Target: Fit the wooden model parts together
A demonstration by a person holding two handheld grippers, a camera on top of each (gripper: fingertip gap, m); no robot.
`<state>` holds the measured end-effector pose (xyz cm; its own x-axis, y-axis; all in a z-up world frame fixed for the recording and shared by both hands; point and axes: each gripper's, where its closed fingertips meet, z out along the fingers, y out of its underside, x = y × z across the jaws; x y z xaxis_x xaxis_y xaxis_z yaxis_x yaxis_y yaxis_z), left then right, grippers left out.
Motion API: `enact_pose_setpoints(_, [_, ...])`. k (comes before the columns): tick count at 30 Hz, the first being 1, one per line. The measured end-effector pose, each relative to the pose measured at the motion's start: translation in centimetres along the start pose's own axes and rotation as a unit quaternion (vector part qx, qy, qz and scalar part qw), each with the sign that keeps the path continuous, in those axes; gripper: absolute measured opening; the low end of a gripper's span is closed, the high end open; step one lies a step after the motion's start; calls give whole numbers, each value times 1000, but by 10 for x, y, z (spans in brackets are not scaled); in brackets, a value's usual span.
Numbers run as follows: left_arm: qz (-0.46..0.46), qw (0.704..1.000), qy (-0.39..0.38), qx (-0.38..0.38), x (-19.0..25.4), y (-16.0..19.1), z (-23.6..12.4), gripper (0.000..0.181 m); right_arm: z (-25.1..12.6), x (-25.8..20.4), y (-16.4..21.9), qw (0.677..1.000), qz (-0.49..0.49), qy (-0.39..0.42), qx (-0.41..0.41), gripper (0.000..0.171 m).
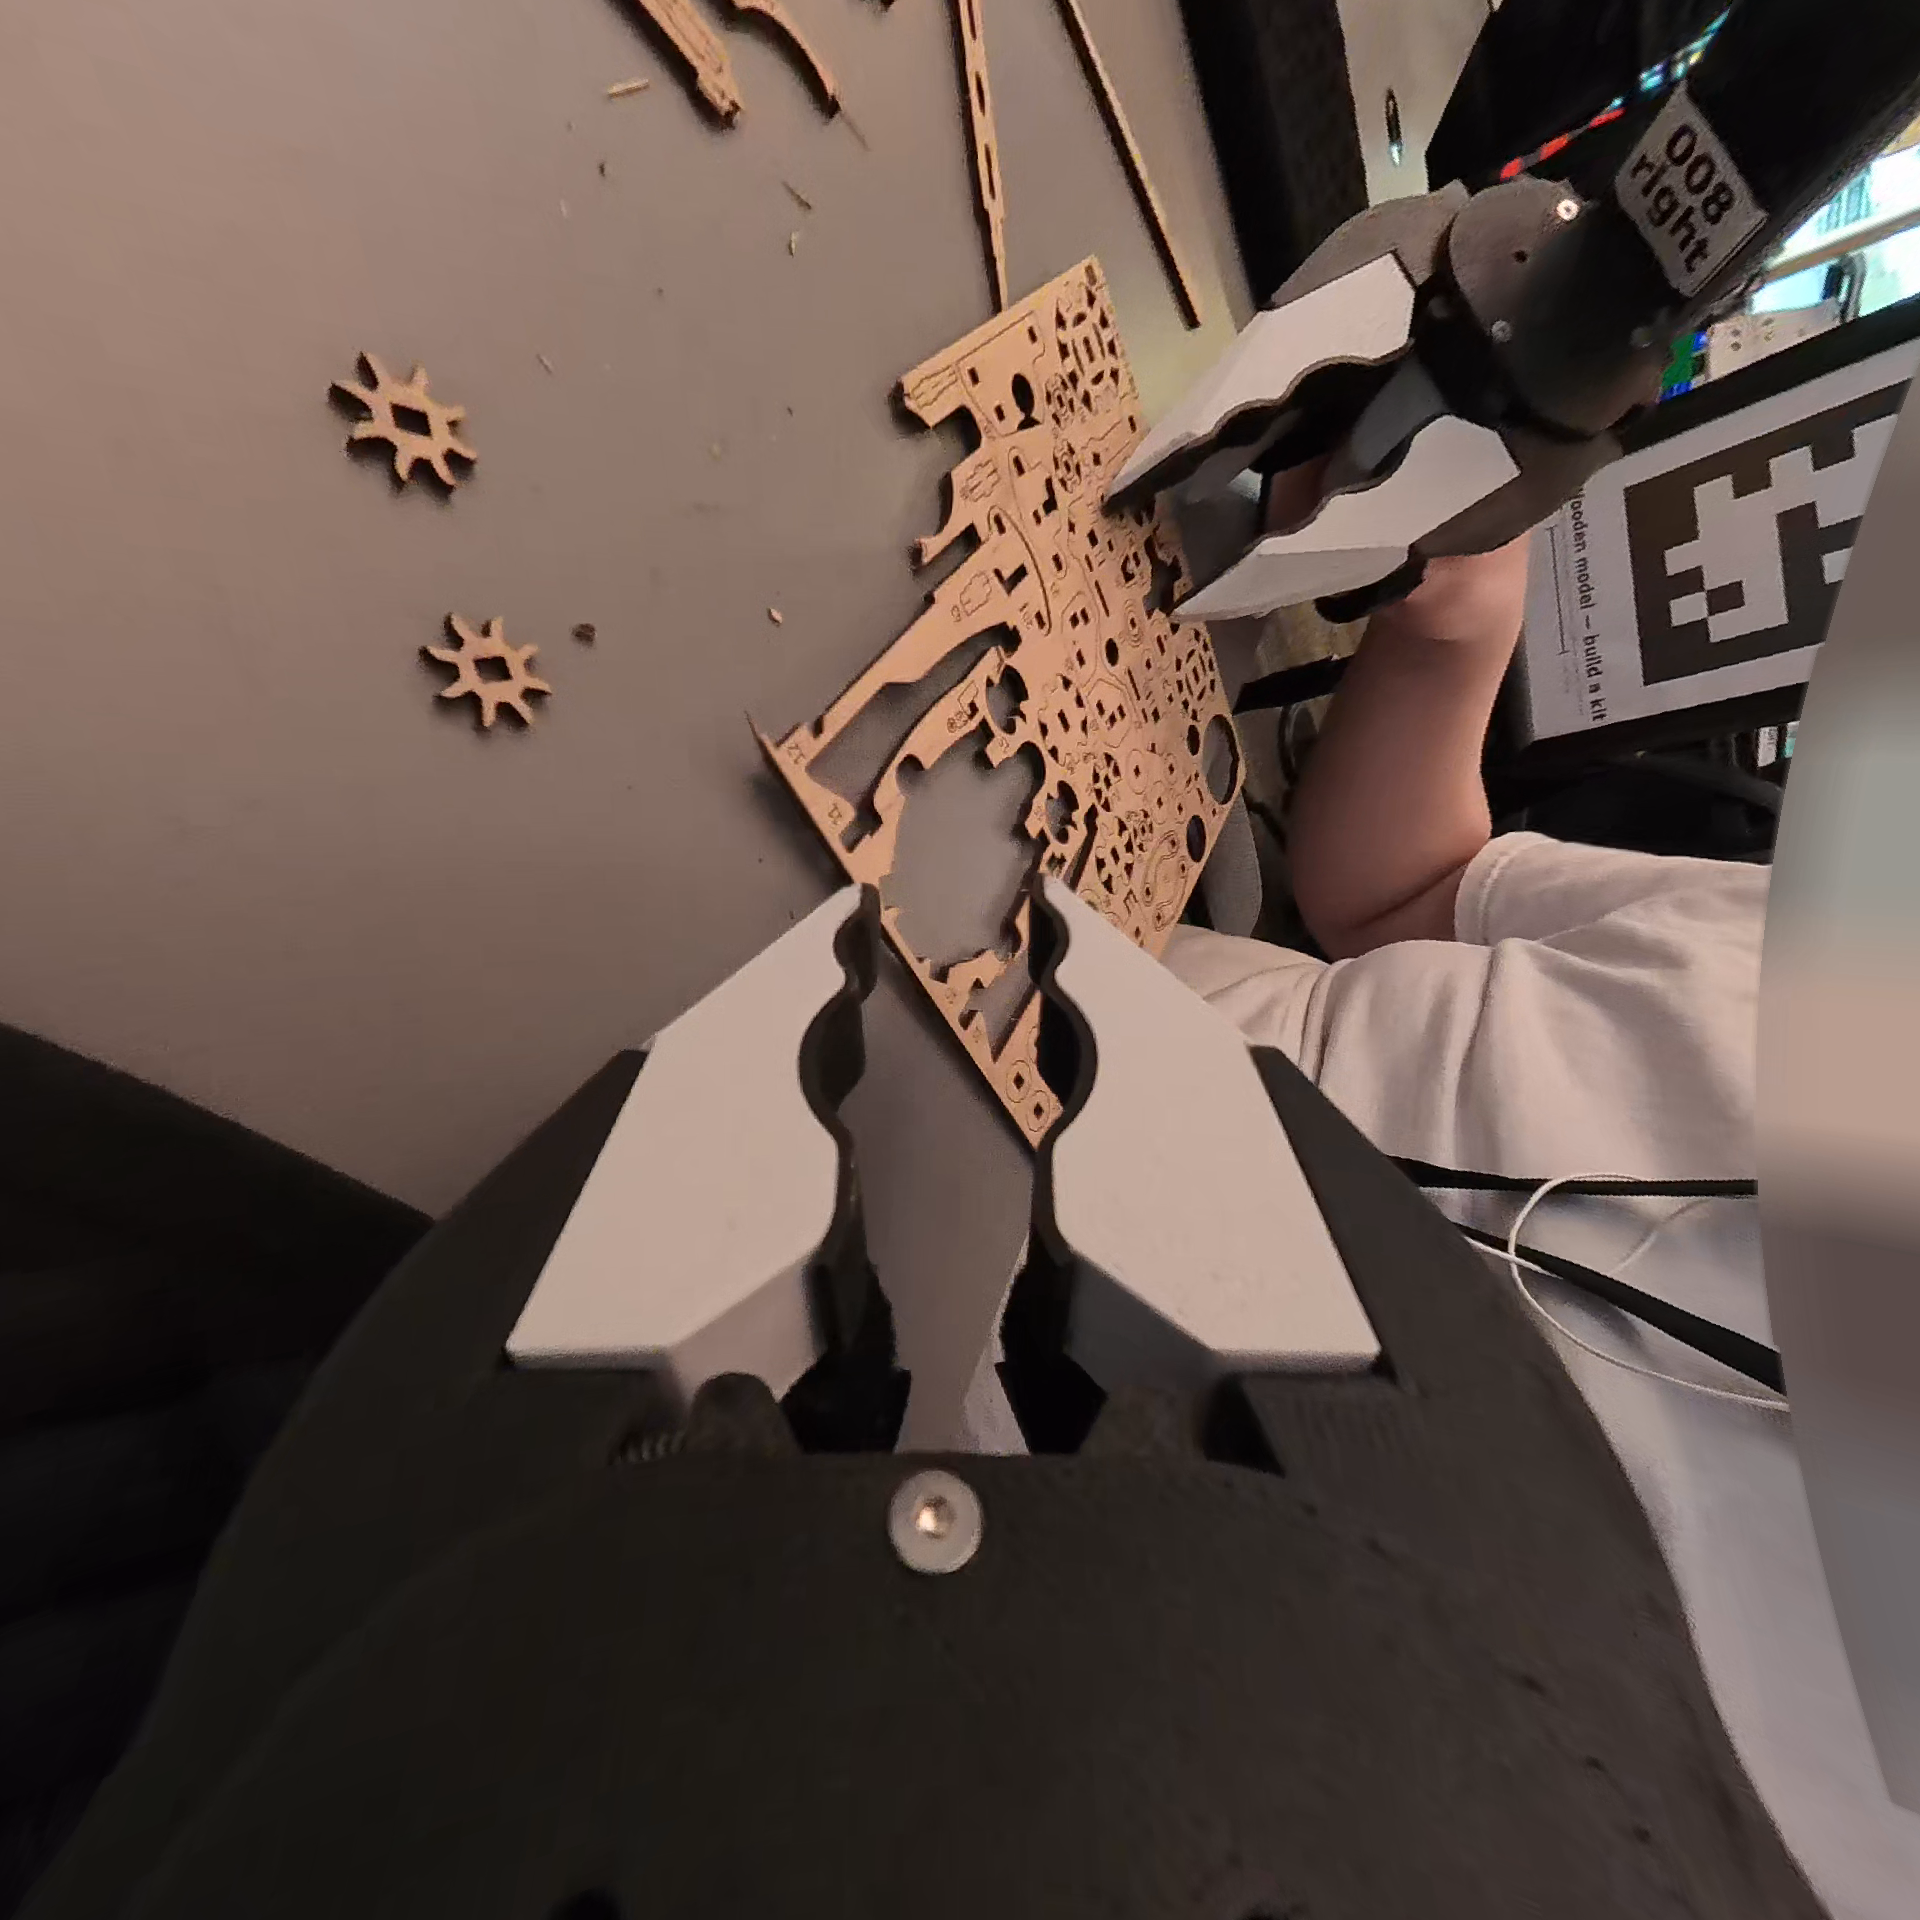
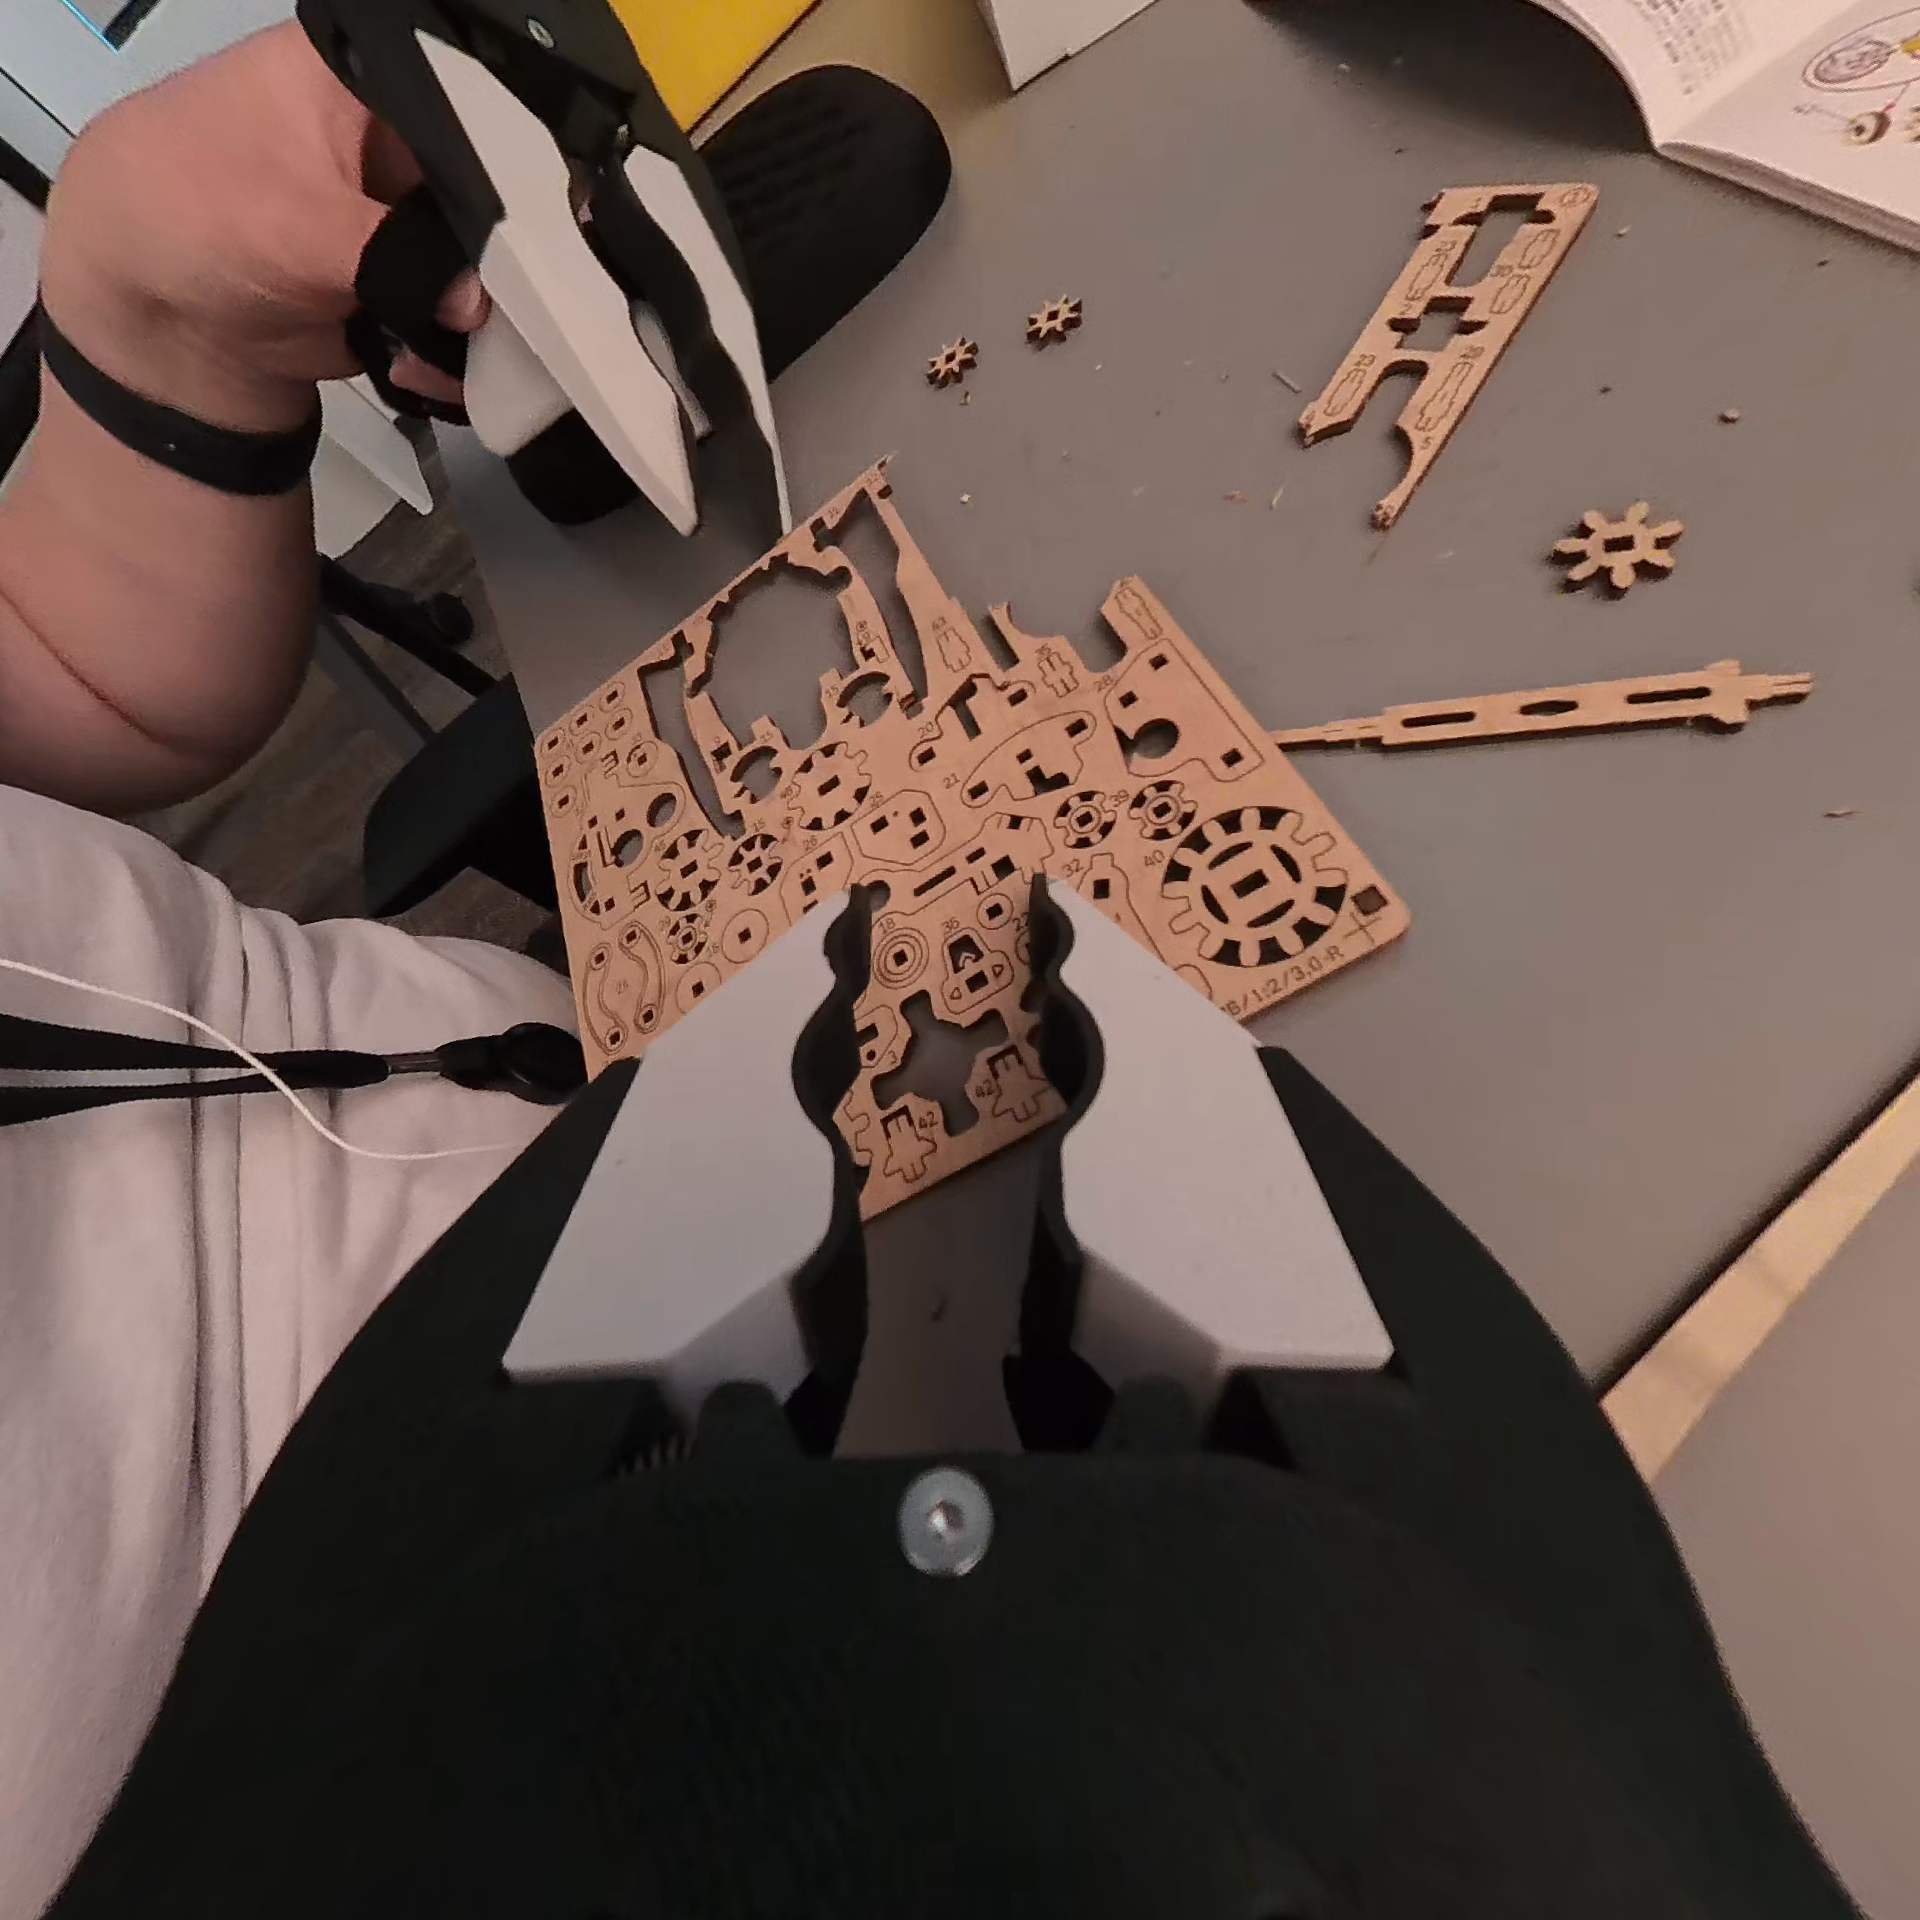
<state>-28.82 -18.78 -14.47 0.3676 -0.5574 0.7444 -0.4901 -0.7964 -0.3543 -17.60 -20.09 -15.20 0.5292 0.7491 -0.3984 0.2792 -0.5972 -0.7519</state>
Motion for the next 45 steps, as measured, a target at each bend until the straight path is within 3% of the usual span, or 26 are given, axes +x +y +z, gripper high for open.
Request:
enact_pose_setpoints(5, [40,998,-55,15,11,6,-1,28,-24,10,-17,994,-100,31,27,31])
enact_pose_setpoints(7, [63,996,-55,33,29,9,0,28,-37,32,-27,986,-151,65,32,40])
enact_pose_setpoints(9, [105,992,-71,19,43,20,8,31,-40,48,-30,988,-148,48,16,48])
enact_pose_setpoints(13, [220,961,-165,18,47,29,20,51,-29,45,-27,993,-90,-61,-44,56])
enact_pose_setpoints(15, [259,943,-206,25,46,29,24,63,-24,47,-22,989,-110,-58,-80,52])
enact_pose_setpoints(19, [274,942,-192,2,54,43,40,80,-15,55,-9,980,-132,-34,-144,51])
enact_pose_setpoints(23, [297,920,-255,-25,36,49,46,79,-13,48,-8,982,-88,-68,-150,39])
enact_pose_setpoints(29, [322,884,-338,6,18,31,29,62,-16,38,-6,982,-9,-126,-139,29])
enact_pose_setpoints(33, [278,913,-299,13,11,33,28,64,-18,36,-9,976,83,-166,-113,34])
enact_pose_setpoints(39, [275,917,-289,19,7,27,24,57,-25,38,-22,954,197,-218,-69,31])
enact_pose_setpoints(42, [272,923,-273,22,8,26,24,58,-31,35,-28,939,235,-243,-58,26])
enact_pose_setpoints(45, [267,929,-253,35,11,23,21,57,-38,28,-31,923,264,-273,-56,8])
